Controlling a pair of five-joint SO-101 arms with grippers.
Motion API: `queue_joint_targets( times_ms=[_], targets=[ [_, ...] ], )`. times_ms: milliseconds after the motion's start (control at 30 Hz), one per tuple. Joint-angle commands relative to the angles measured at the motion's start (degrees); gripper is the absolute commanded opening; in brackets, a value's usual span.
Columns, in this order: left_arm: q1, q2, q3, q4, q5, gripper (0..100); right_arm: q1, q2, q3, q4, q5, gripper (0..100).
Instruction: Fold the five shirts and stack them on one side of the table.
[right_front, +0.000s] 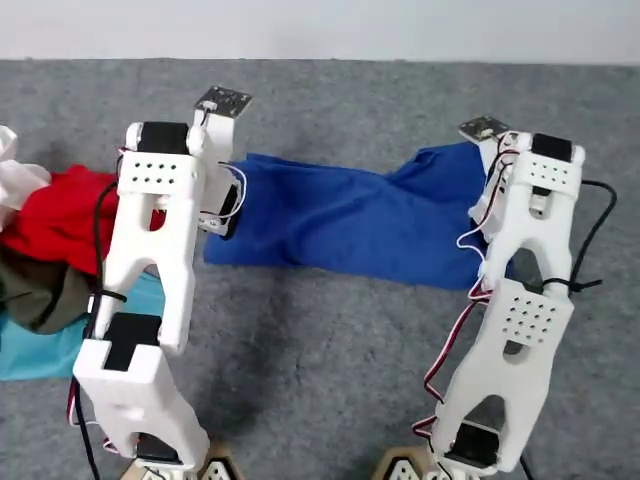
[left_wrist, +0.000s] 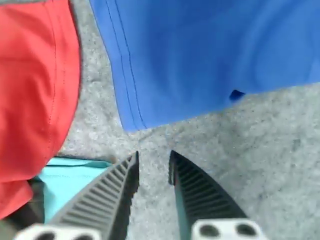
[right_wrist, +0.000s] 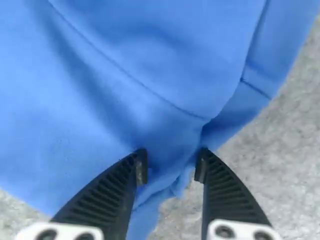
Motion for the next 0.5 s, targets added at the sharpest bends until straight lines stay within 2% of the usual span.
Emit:
queue_joint_targets(
  times_ms=[0, 67, 467],
  targets=[
    [0.53, -3.34, -0.13, 1.23, -0.62, 10, -1.01, -0.31, -0.35, -2.07, -0.18, 5.9],
    [0.44, -3.34, -0.13, 1.23, -0.62, 10, -0.92, -0.4, -0.35, -3.56, -0.35, 0.3],
    [0.09, -3.08, -0.13, 1.23, -0.62, 10, -0.22, -0.84, -0.44, -7.43, -0.09, 0.9]
  ],
)
